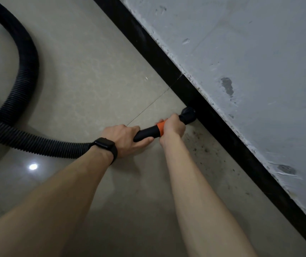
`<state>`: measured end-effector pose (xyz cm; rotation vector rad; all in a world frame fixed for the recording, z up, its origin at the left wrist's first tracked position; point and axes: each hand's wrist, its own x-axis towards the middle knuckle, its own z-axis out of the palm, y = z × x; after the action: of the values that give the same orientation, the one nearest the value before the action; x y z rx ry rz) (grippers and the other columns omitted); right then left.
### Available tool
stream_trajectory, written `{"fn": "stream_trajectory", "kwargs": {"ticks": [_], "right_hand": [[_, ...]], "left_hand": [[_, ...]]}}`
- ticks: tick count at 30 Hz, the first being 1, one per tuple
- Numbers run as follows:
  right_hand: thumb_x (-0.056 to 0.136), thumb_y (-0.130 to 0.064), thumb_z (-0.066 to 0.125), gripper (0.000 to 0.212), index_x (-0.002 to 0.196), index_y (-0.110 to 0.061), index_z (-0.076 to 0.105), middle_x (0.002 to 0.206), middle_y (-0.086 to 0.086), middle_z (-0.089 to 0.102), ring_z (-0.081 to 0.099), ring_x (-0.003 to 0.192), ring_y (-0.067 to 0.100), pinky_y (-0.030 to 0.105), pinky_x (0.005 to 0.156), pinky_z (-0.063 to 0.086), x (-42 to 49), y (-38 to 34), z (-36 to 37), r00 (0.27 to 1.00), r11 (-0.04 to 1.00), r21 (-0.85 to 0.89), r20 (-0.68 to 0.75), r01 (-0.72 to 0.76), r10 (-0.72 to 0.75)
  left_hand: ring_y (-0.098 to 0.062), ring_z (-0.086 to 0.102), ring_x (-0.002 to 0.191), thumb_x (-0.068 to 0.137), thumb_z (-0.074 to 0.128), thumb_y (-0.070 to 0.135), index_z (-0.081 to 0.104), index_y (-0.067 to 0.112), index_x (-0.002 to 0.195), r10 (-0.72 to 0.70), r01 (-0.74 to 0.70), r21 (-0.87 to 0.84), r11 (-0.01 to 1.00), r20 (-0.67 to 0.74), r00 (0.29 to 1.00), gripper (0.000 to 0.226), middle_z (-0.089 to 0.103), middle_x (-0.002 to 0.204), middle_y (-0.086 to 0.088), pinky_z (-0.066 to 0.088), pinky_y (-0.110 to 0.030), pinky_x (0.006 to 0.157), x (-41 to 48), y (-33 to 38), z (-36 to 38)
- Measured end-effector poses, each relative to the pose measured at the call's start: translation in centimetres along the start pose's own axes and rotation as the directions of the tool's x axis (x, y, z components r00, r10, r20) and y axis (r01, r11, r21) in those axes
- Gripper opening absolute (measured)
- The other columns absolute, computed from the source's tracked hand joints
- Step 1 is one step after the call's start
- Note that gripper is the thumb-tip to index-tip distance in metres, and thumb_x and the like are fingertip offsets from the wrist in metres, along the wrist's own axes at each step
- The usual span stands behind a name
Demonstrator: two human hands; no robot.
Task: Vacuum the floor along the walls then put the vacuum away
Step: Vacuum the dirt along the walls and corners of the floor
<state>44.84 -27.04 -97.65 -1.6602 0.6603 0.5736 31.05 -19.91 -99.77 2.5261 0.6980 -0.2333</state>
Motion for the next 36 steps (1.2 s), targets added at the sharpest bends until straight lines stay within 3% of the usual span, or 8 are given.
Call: {"fn": "stream_trajectory", "kwargs": {"ticks": [5, 9, 15, 19, 30, 33, 36], "right_hand": [[0.1, -0.024, 0.053, 0.035, 0.123, 0.001, 0.057, 0.051, -0.001, 0.063, 0.06, 0.038, 0.009, 0.028, 0.053, 0.056, -1.5, 1.8, 0.3, 1.0, 1.0, 0.014, 0.026, -0.015, 0.015], [0.1, -0.025, 0.058, 0.034, 0.124, -0.001, 0.054, 0.071, 0.003, 0.058, 0.059, 0.043, 0.012, 0.031, 0.056, 0.056, -4.3, 5.9, -0.9, 0.995, 0.978, 0.19, 0.068, -0.085, 0.074], [0.101, -0.026, 0.061, 0.02, 0.108, -0.014, 0.048, 0.07, 0.003, 0.055, 0.054, 0.043, 0.014, 0.032, 0.051, 0.053, -7.9, 11.5, -3.5, 0.987, 0.895, 0.419, 0.013, -0.153, 0.163], [0.098, -0.023, 0.061, 0.019, 0.111, -0.012, 0.051, 0.066, 0.002, 0.055, 0.052, 0.041, 0.014, 0.031, 0.049, 0.052, -8.4, 12.2, -5.9, 0.98, 0.873, 0.47, -0.071, -0.131, 0.186], [0.1, -0.022, 0.062, 0.016, 0.101, -0.009, 0.052, 0.065, 0.003, 0.051, 0.048, 0.039, 0.015, 0.028, 0.043, 0.048, -6.4, 11.5, -14.5, 0.938, 0.839, 0.54, -0.256, -0.062, 0.234], [0.1, -0.023, 0.062, 0.018, 0.096, -0.009, 0.052, 0.061, 0.002, 0.05, 0.047, 0.038, 0.014, 0.027, 0.042, 0.047, -5.6, 11.1, -16.6, 0.925, 0.826, 0.562, -0.288, -0.047, 0.248], [0.1, -0.023, 0.063, 0.02, 0.092, -0.009, 0.052, 0.062, 0.002, 0.05, 0.047, 0.038, 0.014, 0.027, 0.042, 0.046, -4.5, 10.4, -18.2, 0.92, 0.832, 0.553, -0.304, -0.04, 0.246]], "left_hand": [[-0.012, 0.052, 0.051, 0.074, 0.014, 0.087, 0.041, 0.029, 0.074, 0.039, -0.039, 0.021, 0.999, -0.01, 0.999, 0.064, 0.054, 0.061, 0.005, 0.031, -0.026, 0.047, -2.1, -1.5, 0.1], [-0.008, 0.049, 0.05, 0.07, 0.006, 0.088, 0.036, 0.032, 0.077, 0.16, -0.168, 0.177, 0.97, 0.059, 0.985, 0.064, 0.052, 0.059, 0.009, 0.029, -0.026, 0.046, -5.1, -4.2, 0.0], [-0.006, 0.048, 0.052, 0.07, 0.003, 0.089, 0.036, 0.035, 0.084, 0.268, -0.324, 0.322, 0.89, 0.208, 0.941, 0.064, 0.048, 0.062, 0.011, 0.037, -0.025, 0.049, -8.9, -6.3, 0.1], [-0.009, 0.044, 0.051, 0.072, 0.005, 0.087, 0.035, 0.035, 0.085, 0.301, -0.381, 0.356, 0.853, 0.26, 0.917, 0.062, 0.043, 0.061, 0.011, 0.031, -0.027, 0.048, -9.6, -4.5, 1.1], [-0.02, 0.046, 0.058, 0.073, 0.006, 0.084, 0.035, 0.031, 0.087, 0.461, -0.57, 0.297, 0.766, 0.364, 0.81, 0.062, 0.051, 0.068, 0.008, 0.032, -0.031, 0.055, -9.4, 3.3, 4.6], [-0.022, 0.049, 0.06, 0.078, 0.012, 0.083, 0.037, 0.03, 0.089, 0.477, -0.597, 0.296, 0.746, 0.389, 0.788, 0.06, 0.06, 0.074, 0.005, 0.032, -0.032, 0.056, -9.0, 5.4, 5.4], [-0.021, 0.044, 0.057, 0.085, 0.021, 0.079, 0.035, 0.029, 0.088, 0.462, -0.6, 0.288, 0.747, 0.423, 0.779, 0.052, 0.055, 0.07, 0.005, 0.031, -0.032, 0.055, -8.8, 7.7, 5.9]]}}
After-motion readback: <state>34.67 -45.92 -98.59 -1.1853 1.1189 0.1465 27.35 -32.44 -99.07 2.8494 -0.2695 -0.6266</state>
